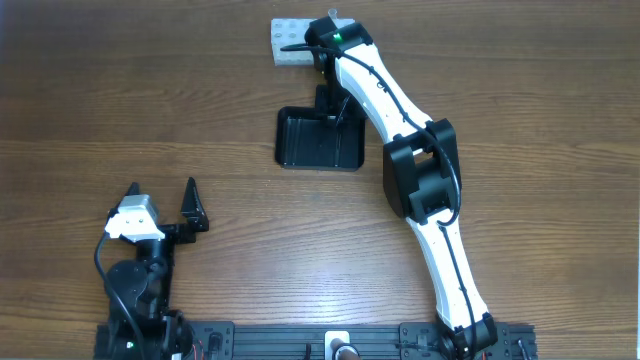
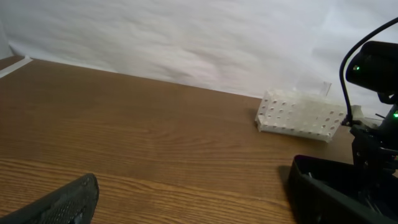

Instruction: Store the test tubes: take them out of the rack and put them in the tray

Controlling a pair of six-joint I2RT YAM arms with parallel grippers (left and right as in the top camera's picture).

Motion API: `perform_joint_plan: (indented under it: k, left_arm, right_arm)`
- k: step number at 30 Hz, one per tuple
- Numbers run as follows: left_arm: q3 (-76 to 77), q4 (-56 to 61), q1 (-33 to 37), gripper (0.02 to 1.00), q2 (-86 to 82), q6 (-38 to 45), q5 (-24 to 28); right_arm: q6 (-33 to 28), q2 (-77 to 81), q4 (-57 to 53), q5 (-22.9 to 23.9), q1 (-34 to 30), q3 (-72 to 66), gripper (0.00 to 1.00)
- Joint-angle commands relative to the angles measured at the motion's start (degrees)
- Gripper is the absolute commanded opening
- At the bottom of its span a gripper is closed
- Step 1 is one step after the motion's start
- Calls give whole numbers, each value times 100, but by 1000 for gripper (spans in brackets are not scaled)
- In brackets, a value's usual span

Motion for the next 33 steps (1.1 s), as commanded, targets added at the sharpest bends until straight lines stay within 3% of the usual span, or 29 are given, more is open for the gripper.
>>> perform_joint_plan:
  k: [1,10,17,21,24,29,33]
  left_arm:
    - [-24,-13,26,998,-28,103,76]
    - [-26,-13,26,998,-28,103,76]
    - [-24,-13,26,998,-28,103,76]
    - [-24,-13,26,998,-28,103,76]
    - [-24,-13,26,998,-28,103,76]
    - [-24,-13,26,998,-28,103,76]
    - [-24,-13,26,998,-28,103,76]
  right_arm:
    - [-9,-83,-127,-142,35,247,266]
    - [-83,-680,-632,-164,37,732,297]
    - [-494,-1180,125,938,37,750,356]
    - [-872,-1220,881,1423,48,750,489]
    - [-909,-1217,1366,1759,74,750,531]
    - [-911,-1182,2028,2192,61,745,586]
    - [-1069,-1062,2538,2229,22,745,638]
